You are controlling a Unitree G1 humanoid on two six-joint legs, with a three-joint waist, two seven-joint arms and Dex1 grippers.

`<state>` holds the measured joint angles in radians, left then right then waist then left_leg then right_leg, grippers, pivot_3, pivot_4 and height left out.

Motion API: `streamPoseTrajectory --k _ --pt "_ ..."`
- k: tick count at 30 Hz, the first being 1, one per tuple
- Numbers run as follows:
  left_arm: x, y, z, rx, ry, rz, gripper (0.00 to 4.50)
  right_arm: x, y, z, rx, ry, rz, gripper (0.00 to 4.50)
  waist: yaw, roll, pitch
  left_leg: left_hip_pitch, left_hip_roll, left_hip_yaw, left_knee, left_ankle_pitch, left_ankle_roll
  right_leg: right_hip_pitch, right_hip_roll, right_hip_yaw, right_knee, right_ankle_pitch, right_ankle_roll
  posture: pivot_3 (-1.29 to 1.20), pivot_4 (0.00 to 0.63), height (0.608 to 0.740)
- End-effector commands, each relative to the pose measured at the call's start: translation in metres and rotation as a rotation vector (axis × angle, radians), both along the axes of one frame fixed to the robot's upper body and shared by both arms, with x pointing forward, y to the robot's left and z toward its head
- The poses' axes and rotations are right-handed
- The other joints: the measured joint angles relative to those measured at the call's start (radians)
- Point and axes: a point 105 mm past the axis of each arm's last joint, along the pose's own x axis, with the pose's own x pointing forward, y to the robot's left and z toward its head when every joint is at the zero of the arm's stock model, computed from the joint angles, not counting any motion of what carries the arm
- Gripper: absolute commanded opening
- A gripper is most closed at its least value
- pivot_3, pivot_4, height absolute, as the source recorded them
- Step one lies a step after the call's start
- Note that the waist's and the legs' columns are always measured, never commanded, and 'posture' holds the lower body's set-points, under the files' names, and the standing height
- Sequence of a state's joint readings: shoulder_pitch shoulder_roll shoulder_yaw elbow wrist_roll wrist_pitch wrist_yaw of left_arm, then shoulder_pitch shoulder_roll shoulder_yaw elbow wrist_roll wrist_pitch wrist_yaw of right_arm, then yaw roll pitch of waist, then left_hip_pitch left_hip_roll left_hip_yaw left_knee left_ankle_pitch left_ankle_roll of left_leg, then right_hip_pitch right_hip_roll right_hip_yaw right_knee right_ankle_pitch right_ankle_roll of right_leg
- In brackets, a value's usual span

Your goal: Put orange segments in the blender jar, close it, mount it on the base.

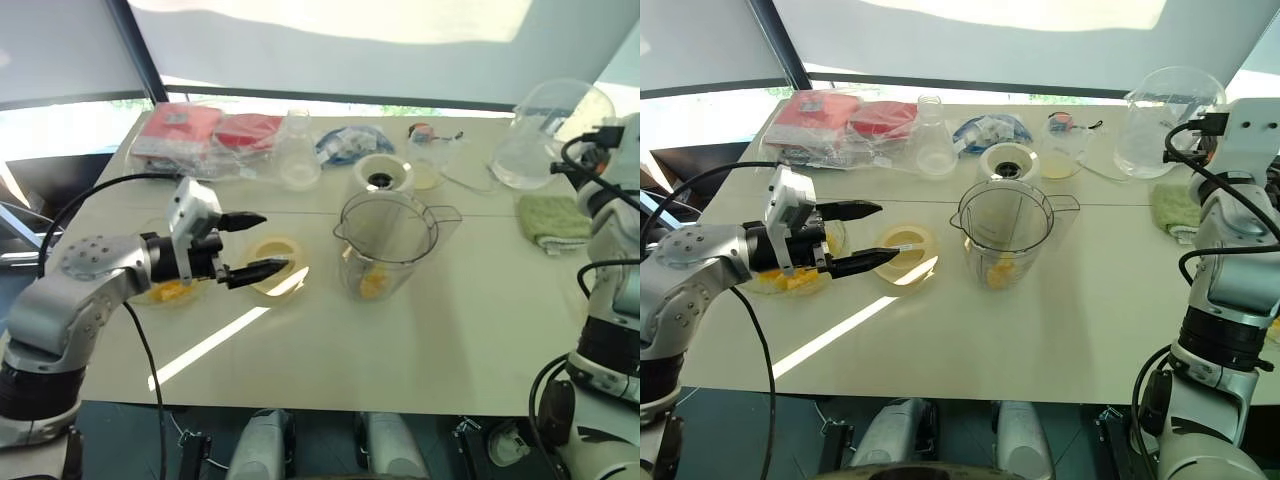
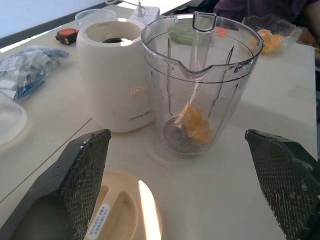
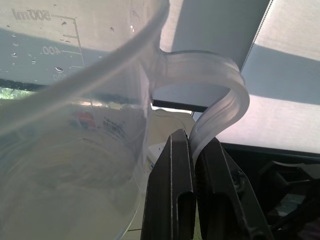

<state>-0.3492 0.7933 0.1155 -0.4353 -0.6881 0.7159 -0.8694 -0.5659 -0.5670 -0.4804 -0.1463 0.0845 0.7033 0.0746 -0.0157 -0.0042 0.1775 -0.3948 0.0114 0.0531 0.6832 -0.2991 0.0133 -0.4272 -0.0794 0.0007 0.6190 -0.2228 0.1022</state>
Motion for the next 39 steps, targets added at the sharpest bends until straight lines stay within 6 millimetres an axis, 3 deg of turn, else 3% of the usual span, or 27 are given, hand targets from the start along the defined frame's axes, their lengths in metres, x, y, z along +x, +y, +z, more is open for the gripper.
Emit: streamPoseTrajectory --k 1,18,33,39 --pt "-0.005 0.001 0.01 -0.015 -0.047 0.001 4.5 -0.012 -0.006 0.015 0.016 -0.105 -0.031 0.06 0.001 0.0 0.0 0.0 0.0 0.0 0.0 0.0 0.0 0.0 0.0 0.0 0.0 0.0 0.0 0.0 0.15 0.74" --pt "-0.013 0.002 0.006 -0.019 -0.03 0.003 4.5 -0.025 -0.012 -0.036 0.074 -0.063 -0.074 0.06 0.0 0.0 0.0 0.0 0.0 0.0 0.0 0.0 0.0 0.0 0.0 0.0 0.0 -0.001 -0.001 0.0 0.15 0.74" --pt "-0.013 0.0 0.003 -0.015 -0.019 0.0 4.5 -0.043 -0.004 -0.108 0.153 0.067 -0.157 0.06 0.0 0.0 0.0 0.001 0.0 0.0 0.0 0.0 0.0 0.0 0.001 0.001 0.0 -0.001 -0.002 0.0 0.15 0.74" --pt "-0.015 0.0 0.004 -0.015 -0.017 -0.002 4.5 -0.044 -0.004 -0.119 0.183 0.076 -0.184 0.06 -0.002 0.0 0.0 0.001 0.0 0.0 0.0 0.0 0.0 0.0 0.001 0.001 0.0 -0.001 -0.002 0.0 0.15 0.74"
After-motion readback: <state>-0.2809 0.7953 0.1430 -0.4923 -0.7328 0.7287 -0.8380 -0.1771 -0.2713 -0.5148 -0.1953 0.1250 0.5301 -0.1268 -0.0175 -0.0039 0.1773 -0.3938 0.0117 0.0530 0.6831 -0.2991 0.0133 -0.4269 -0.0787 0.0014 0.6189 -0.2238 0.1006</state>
